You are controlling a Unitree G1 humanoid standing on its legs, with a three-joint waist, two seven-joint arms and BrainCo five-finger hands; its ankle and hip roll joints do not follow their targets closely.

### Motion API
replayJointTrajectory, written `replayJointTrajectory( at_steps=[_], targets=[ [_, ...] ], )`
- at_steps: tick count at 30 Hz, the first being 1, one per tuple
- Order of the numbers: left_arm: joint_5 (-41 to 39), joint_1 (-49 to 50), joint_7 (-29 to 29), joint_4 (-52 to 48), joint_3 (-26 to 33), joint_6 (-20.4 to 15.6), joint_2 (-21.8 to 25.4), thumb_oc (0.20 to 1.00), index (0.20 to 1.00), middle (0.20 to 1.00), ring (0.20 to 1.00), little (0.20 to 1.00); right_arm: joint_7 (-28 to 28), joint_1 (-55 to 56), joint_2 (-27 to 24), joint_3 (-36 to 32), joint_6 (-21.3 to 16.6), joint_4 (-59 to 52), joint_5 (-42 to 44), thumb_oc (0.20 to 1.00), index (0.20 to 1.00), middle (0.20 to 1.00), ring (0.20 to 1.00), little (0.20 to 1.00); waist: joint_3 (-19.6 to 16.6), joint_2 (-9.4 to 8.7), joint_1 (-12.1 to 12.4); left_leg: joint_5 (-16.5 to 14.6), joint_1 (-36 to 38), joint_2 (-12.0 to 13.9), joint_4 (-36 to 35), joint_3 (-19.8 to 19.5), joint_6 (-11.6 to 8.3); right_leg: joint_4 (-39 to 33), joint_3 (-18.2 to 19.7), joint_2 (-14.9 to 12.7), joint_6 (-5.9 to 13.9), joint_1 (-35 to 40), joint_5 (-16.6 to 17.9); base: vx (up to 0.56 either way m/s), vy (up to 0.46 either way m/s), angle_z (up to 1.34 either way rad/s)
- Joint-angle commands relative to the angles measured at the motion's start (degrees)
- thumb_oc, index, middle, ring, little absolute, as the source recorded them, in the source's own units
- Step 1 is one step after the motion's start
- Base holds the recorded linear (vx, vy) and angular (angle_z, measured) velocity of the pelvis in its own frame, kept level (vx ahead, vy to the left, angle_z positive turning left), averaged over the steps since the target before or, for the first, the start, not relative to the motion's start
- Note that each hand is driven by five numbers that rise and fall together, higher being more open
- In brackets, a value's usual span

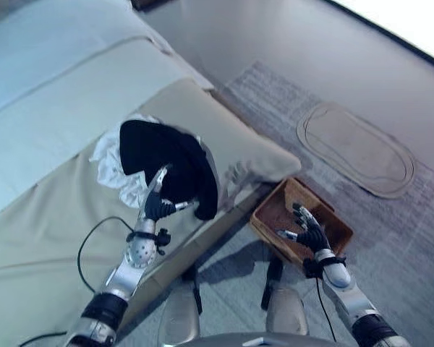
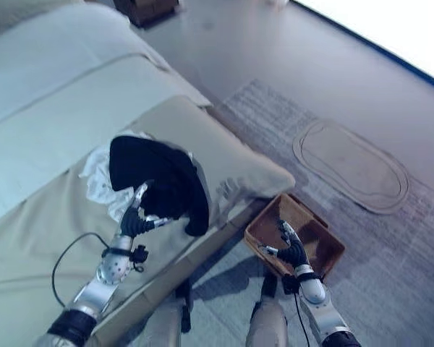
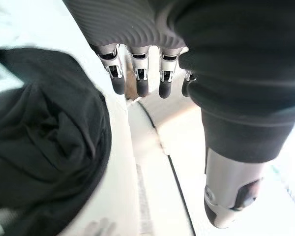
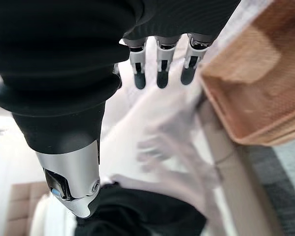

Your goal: Pick up clothes into the bucket

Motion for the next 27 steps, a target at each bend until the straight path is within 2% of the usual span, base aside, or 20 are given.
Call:
replayJointTrajectory(
  at_steps=[1,3,4,7,8,9,10,11,15,20,21,22,24,25,27],
  targets=[
    [5.23,-2.33,7.95,2.00,1.82,1.30,2.00,1.000,1.000,1.000,1.000,1.000,-2.24,-1.35,0.05,-0.79,-4.19,-5.65,0.48,1.000,1.000,1.000,1.000,1.000,-1.65,-3.20,-1.23,-4.80,-4.76,0.39,8.31,-0.38,0.67,-1.24,3.61,0.08,0.54,-3.10,2.93,-0.13,0.002,0.00],
    [5.64,-4.19,9.15,3.20,1.58,2.24,2.16,1.000,1.000,1.000,1.000,1.000,-2.57,-2.03,-0.04,-0.86,-4.29,-5.56,0.59,1.000,1.000,1.000,1.000,1.000,-1.42,-3.15,-1.34,-5.47,-6.98,0.91,9.91,-0.45,0.53,-0.06,4.09,0.39,0.44,-5.38,2.52,-0.13,0.009,-0.04],
    [6.51,-7.78,11.55,5.37,1.51,4.09,2.69,1.000,1.000,1.000,1.000,1.000,-3.59,-3.65,-0.34,-0.82,-4.31,-5.82,0.49,1.000,1.000,1.000,1.000,1.000,-0.47,-3.34,-2.11,-5.14,-10.69,0.99,11.65,-0.65,0.56,1.27,4.60,0.48,0.31,-9.01,2.84,-0.14,0.018,-0.07],
    [7.84,-12.52,14.67,7.37,1.52,6.58,3.54,1.000,1.000,1.000,1.000,1.000,-4.86,-5.83,-0.36,-0.84,-4.63,-6.87,0.49,1.000,1.000,1.000,1.000,1.000,0.15,-3.09,-2.78,-5.87,-16.38,1.54,14.90,-0.85,0.56,4.08,5.64,0.95,0.07,-15.04,2.51,-0.11,0.005,-0.05],
    [7.85,-12.60,14.70,7.43,1.49,6.58,3.53,1.000,1.000,1.000,1.000,1.000,-4.86,-5.87,-0.35,-0.86,-4.61,-6.88,0.49,1.000,1.000,1.000,1.000,1.000,0.01,-3.08,-2.77,-5.91,-16.64,1.54,15.03,-0.85,0.56,4.20,5.68,0.95,0.07,-15.31,2.47,-0.10,0.005,0.01],
    [9.02,-15.57,16.59,9.24,1.15,8.61,4.24,1.000,1.000,1.000,1.000,1.000,-5.47,-6.89,-0.64,-0.42,-4.94,-7.82,-0.02,1.000,1.000,1.000,1.000,1.000,0.25,-3.13,-3.34,-6.07,-19.80,1.85,16.62,-0.95,0.58,5.30,6.18,1.27,-0.12,-18.56,2.48,-0.06,0.003,0.01],
    [9.02,-15.58,16.60,9.25,1.14,8.61,4.24,1.000,1.000,1.000,1.000,1.000,-5.47,-6.89,-0.64,-0.43,-4.94,-7.82,-0.02,1.000,1.000,1.000,1.000,1.000,0.21,-3.12,-3.34,-6.08,-19.87,1.86,16.65,-0.96,0.58,5.32,6.19,1.27,-0.12,-18.63,2.48,-0.12,0.002,-0.07],
    [10.95,-18.57,18.54,10.90,1.19,10.76,5.64,1.000,1.000,1.000,1.000,1.000,-5.43,-7.52,-0.75,-0.21,-5.13,-8.91,-0.13,1.000,1.000,1.000,1.000,1.000,0.46,-3.21,-3.85,-6.11,-22.88,2.17,17.73,-1.17,0.58,6.21,6.75,1.41,-0.11,-21.89,2.66,-0.07,-0.006,-0.14],
    [14.39,-23.60,21.52,13.62,0.58,13.81,8.75,1.000,1.000,1.000,1.000,1.000,-5.03,-7.38,-1.06,-0.29,-5.96,-10.78,0.53,1.000,1.000,1.000,1.000,1.000,0.18,-3.25,-5.07,-5.81,-27.83,2.40,18.68,-1.25,0.57,6.91,7.46,1.67,0.02,-26.85,3.16,-0.05,0.007,-0.09],
    [16.37,-28.31,23.64,16.53,-0.36,16.46,11.33,1.000,1.000,1.000,1.000,1.000,-4.50,-6.64,-1.45,-0.39,-6.59,-11.62,1.17,1.000,1.000,1.000,1.000,1.000,-0.26,-3.26,-5.97,-5.54,-31.51,2.73,18.85,-1.26,0.61,6.85,7.83,1.60,0.38,-30.71,3.80,0.01,0.002,-0.03],
    [16.36,-28.29,23.62,16.57,-0.37,16.46,11.33,1.000,1.000,1.000,1.000,1.000,-4.49,-6.63,-1.44,-0.35,-6.57,-11.58,1.17,1.000,1.000,1.000,1.000,1.000,-0.60,-3.06,-5.79,-7.24,-30.89,2.99,19.00,-1.66,0.17,7.42,8.09,1.94,0.95,-30.32,2.24,0.01,-0.001,-0.06],
    [17.28,-30.16,24.24,17.83,-1.13,17.67,11.95,1.000,1.000,1.000,1.000,1.000,-4.44,-6.21,-1.58,-0.44,-6.80,-11.64,1.20,1.000,1.000,1.000,1.000,1.000,-0.53,-3.25,-6.51,-5.60,-32.33,2.84,18.89,-1.43,0.69,6.95,7.85,1.43,0.48,-31.81,3.93,0.01,-0.003,-0.04],
    [17.86,-31.97,24.41,19.49,-1.83,18.76,12.74,1.000,1.000,1.000,1.000,1.000,-4.07,-6.10,-1.83,-0.55,-6.89,-11.69,1.54,1.000,1.000,1.000,1.000,1.000,-0.76,-3.27,-6.95,-5.67,-33.26,2.81,19.12,-1.51,0.73,7.22,7.97,1.49,0.60,-32.79,3.90,0.01,0.000,0.00],
    [18.05,-32.63,24.53,20.62,-2.33,19.08,13.12,1.000,1.000,1.000,1.000,1.000,-3.90,-6.17,-2.01,-0.51,-7.00,-11.82,1.75,1.000,1.000,1.000,1.000,1.000,-1.25,-3.07,-7.06,-7.41,-33.08,3.18,19.38,-1.89,0.29,7.89,8.38,1.87,1.26,-32.84,2.44,0.09,-0.003,0.01],
    [17.86,-34.43,24.60,22.91,-3.44,19.73,13.46,1.000,1.000,1.000,1.000,1.000,-3.66,-6.40,-2.21,-0.36,-7.25,-11.75,2.13,1.000,1.000,1.000,1.000,1.000,-1.64,-3.02,-7.34,-7.70,-33.89,3.23,19.76,-1.84,0.30,8.16,8.47,1.96,1.32,-33.74,2.39,0.05,-0.002,-0.01]
  ],
)
